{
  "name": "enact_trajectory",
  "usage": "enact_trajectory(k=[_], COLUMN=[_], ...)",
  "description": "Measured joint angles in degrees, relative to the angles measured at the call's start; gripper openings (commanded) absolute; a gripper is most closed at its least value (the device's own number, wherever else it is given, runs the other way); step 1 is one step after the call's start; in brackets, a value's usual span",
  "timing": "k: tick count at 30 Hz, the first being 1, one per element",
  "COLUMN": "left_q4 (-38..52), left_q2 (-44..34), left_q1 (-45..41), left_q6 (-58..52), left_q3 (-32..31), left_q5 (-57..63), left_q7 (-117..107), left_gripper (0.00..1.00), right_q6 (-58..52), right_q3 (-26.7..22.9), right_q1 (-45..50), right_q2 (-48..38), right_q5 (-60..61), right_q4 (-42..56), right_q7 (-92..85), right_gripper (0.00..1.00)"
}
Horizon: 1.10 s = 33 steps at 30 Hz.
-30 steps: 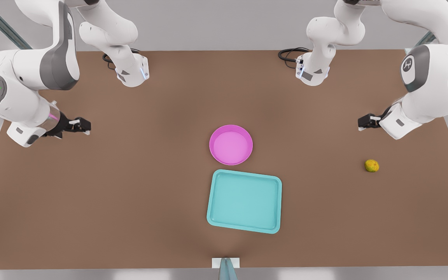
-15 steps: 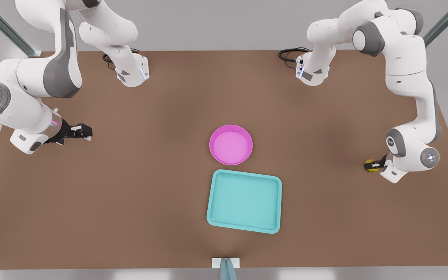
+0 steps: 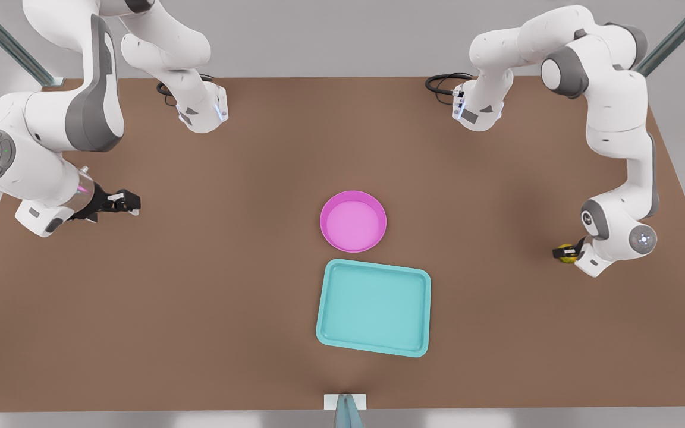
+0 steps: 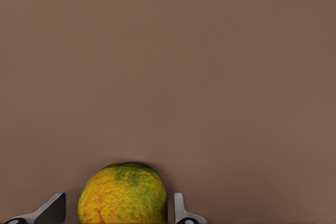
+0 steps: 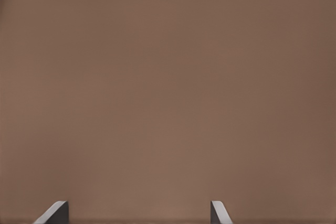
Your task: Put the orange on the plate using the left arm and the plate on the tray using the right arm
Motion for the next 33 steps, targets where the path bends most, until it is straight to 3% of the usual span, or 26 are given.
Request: enact_trajectory(k=[3,7,8,11,15,17,20,24,27,33], left_q4=[-0.04,-0.07,-0.07,-0.07,-0.08,-0.05,2.22,6.52,11.82,16.78], left_q2=[0.53,0.59,0.48,-0.37,-2.60,-8.22,-12.12,-10.93,-6.29,1.73], left_q1=[0.08,0.06,0.06,0.06,-0.18,-5.55,-15.14,-38.00,-50.08,-54.85], left_q6=[0.26,0.19,0.01,-0.89,-2.39,-5.08,-9.16,-12.66,-14.14,-15.14], left_q3=[-0.07,-0.04,-0.02,0.00,-0.27,-0.82,-8.04,-10.06,-10.56,-10.99], left_q5=[0.00,0.02,0.08,0.27,0.46,0.43,0.43,0.36,0.20,0.01], left_q7=[0.46,0.82,0.85,0.83,0.55,-0.23,-3.44,-11.71,-20.03,-34.82], left_gripper=[1.00,0.81,0.72,0.64,0.64,0.65,0.65,0.65,0.65,0.67], right_q6=[-0.02,-0.04,-0.03,0.00,0.01,0.02,0.03,0.07,0.09,0.38], right_q3=[-0.01,0.00,0.01,0.00,0.04,0.02,-0.01,-0.02,-0.02,-0.03], right_q1=[-0.05,-0.45,-0.53,-0.56,-0.65,-0.87,-0.93,-0.90,-0.92,-0.95], right_q2=[-0.02,0.04,0.04,0.09,0.13,0.13,0.13,0.46,0.60,0.92], right_q5=[0.01,0.06,0.06,0.08,0.10,0.13,0.16,0.20,0.23,0.61], right_q4=[0.00,0.00,-0.01,-0.05,-0.07,-0.11,-0.17,-0.18,-0.18,-1.11], right_q7=[-0.08,-0.24,-0.28,-0.39,-0.54,-0.60,-0.69,-0.78,-0.84,-0.91], right_gripper=[1.00,1.00,1.00,1.00,1.00,1.00,1.00,1.00,1.00,1.00])
